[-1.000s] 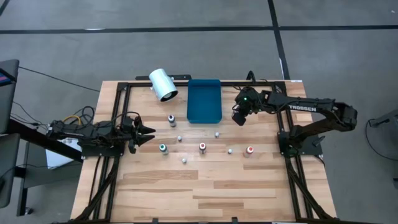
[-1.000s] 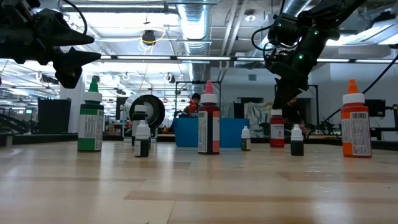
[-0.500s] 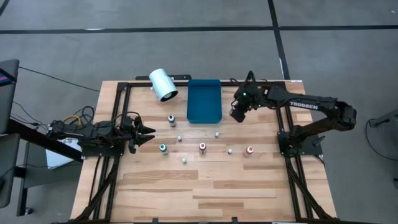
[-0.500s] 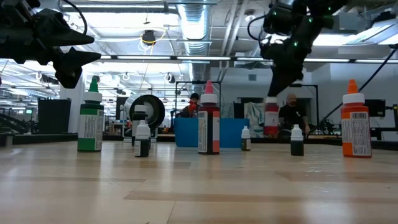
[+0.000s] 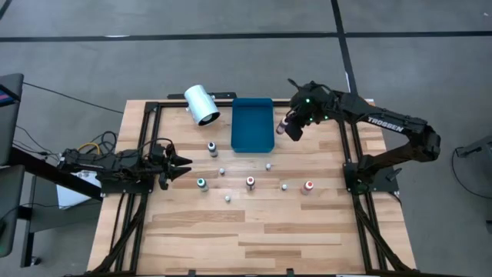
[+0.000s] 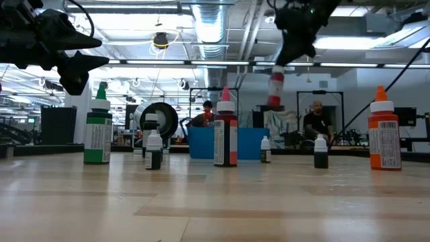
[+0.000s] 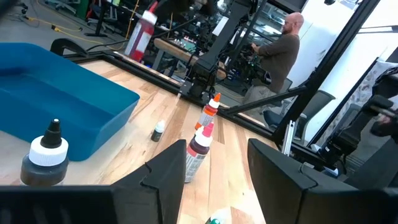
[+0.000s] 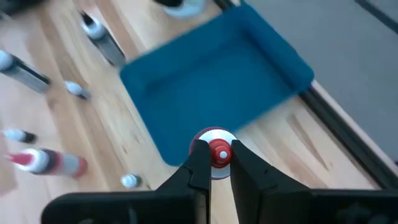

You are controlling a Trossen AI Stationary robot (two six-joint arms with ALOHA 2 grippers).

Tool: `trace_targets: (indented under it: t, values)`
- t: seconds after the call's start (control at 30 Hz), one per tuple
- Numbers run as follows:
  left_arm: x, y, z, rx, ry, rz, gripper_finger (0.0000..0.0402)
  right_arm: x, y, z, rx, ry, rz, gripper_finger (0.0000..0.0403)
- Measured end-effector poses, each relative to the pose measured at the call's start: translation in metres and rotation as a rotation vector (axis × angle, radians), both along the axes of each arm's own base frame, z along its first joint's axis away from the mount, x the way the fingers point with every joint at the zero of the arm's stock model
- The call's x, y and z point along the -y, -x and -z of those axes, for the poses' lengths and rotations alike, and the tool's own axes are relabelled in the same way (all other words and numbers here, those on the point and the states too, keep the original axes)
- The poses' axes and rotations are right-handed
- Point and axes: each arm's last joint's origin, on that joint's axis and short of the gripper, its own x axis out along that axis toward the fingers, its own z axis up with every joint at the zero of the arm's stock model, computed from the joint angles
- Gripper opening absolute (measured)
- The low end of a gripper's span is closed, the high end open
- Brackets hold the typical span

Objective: Pick & Place food coloring
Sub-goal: Put the large red food coloring bottle into the blue bin

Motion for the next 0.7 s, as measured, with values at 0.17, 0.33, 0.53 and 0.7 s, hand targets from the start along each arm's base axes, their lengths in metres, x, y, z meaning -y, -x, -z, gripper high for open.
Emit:
trace_targets:
  t: [0.17, 0.33, 0.53, 0.7]
  values:
    - [0.000, 0.000, 0.000, 0.000, 0.000, 0.000, 0.0163, 0.000, 0.000, -0.013, 0.027, 0.009, -0.003, 0.0024]
    - [0.000, 0.000, 0.000, 0.000, 0.000, 0.000, 0.0163, -0.001, 0.000, -0.018, 0.050, 0.006, -0.014, 0.0024]
    - [0.000, 0.000, 0.000, 0.000, 0.000, -0.008, 0.0163, -0.004, -0.004, -0.020, 0.079, 0.010, -0.024, 0.0024]
    - [-0.001, 0.000, 0.000, 0.001, 0.001, -0.024, 0.0163, -0.004, -0.010, -0.026, 0.154, 0.041, -0.030, 0.0024]
